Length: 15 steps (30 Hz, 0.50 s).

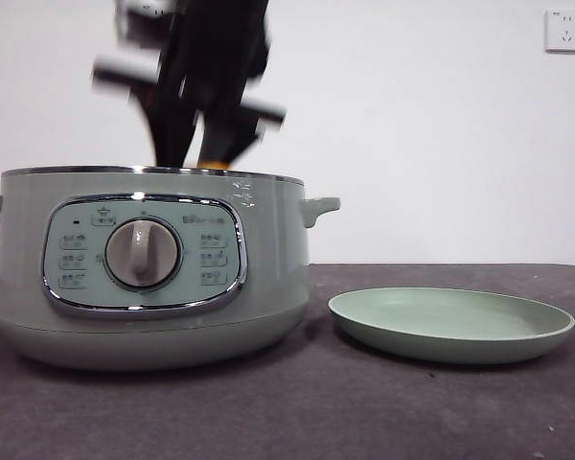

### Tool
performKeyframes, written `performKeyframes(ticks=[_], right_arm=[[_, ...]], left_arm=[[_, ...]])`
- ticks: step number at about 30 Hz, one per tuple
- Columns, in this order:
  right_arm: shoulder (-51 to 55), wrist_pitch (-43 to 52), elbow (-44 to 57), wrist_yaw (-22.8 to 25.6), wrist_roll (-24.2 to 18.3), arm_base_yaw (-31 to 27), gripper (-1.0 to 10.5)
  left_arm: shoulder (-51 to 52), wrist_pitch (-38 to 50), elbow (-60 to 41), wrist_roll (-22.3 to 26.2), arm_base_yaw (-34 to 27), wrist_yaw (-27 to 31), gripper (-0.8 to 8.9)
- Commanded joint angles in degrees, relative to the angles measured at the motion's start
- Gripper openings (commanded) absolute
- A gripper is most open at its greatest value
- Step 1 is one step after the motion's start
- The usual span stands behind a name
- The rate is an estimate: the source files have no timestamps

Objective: Take the corn out from the steamer,put the corn on the plate,close the lid

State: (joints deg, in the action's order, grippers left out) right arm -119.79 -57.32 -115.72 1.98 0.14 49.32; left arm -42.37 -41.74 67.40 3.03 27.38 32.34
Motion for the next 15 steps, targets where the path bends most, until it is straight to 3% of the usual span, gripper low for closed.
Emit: performKeyframes(ticks=[1, 6, 11, 15], right_arm=[[4.92, -4.02, -0.59, 0.63, -1.33, -0.87, -0.1], [10.78, -12.59, -0.59, 4.76, -0.96, -3.48, -0.1], [12.79, -20.81, -0.57, 7.78, 2.84, -7.82, -0.1], [12.98, -21.4, 1.51, 8.9, 4.68, -12.0, -0.1]], left_arm=[[-0.28, 3.13, 0.61, 0.02, -0.07, -2.14, -0.09], [-2.6, 4.94, 0.61, -0.04, -0.07, -7.1, -0.09], [-5.22, 6.67, 0.61, -0.44, -0.07, -11.54, -0.09], [-6.88, 7.78, 0.61, -1.38, -0.07, -14.51, -0.09]])
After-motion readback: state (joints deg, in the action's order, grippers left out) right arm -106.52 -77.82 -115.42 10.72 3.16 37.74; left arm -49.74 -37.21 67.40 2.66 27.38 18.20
